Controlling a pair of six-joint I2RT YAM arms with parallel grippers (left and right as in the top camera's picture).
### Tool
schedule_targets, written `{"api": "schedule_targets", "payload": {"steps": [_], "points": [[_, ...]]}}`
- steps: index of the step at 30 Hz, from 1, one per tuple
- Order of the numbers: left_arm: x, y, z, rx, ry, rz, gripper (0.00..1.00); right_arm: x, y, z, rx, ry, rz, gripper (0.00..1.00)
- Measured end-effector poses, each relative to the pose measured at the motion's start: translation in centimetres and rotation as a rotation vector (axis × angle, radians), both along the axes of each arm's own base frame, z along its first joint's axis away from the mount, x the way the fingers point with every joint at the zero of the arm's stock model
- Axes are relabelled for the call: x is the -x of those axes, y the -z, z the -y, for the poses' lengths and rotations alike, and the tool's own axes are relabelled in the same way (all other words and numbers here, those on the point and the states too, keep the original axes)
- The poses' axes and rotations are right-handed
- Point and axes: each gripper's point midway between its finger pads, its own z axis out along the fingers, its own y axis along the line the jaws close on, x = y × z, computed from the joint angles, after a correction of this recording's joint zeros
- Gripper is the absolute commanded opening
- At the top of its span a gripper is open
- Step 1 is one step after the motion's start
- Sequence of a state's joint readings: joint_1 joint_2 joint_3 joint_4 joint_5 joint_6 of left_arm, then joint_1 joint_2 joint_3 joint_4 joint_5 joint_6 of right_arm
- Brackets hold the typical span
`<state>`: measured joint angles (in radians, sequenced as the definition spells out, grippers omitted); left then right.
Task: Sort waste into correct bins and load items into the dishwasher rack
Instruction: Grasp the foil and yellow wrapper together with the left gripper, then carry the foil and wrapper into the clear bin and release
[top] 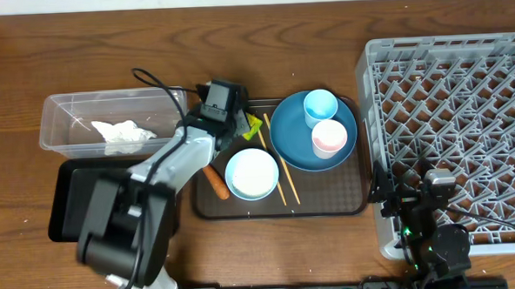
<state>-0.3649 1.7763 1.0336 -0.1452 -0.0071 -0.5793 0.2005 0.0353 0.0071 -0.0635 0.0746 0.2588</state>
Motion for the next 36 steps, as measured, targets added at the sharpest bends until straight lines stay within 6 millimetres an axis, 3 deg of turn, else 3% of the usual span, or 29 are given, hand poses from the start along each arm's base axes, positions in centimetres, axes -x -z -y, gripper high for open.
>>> {"api": "schedule_targets", "payload": {"steps": [13,17,20,24,29,36], "points": [[0.6,-12.5,-0.2,0.099,0.0,0.258,0.06,0.0,0.0,0.0,0.0,0.0,-0.001,0.99],[1.4,-15.2,-1.2,0.116,-0.015,0.308,0.06,0.0,0.0,0.0,0.0,0.0,-0.001,0.99],[1.8,-16.7,-2.9,0.118,-0.051,0.333,0.06,0.0,0.0,0.0,0.0,0.0,0.0,0.99],[2.3,-17.4,-6.3,0.102,-0.127,0.329,0.06,0.0,0.0,0.0,0.0,0.0,-0.001,0.99],[2.9,-16.3,-10.9,0.067,-0.241,0.269,0.06,0.0,0.0,0.0,0.0,0.0,0.0,0.99],[3.9,-15.0,-15.7,0.037,-0.369,0.204,0.06,0.0,0.0,0.0,0.0,0.0,0.0,0.99]]}}
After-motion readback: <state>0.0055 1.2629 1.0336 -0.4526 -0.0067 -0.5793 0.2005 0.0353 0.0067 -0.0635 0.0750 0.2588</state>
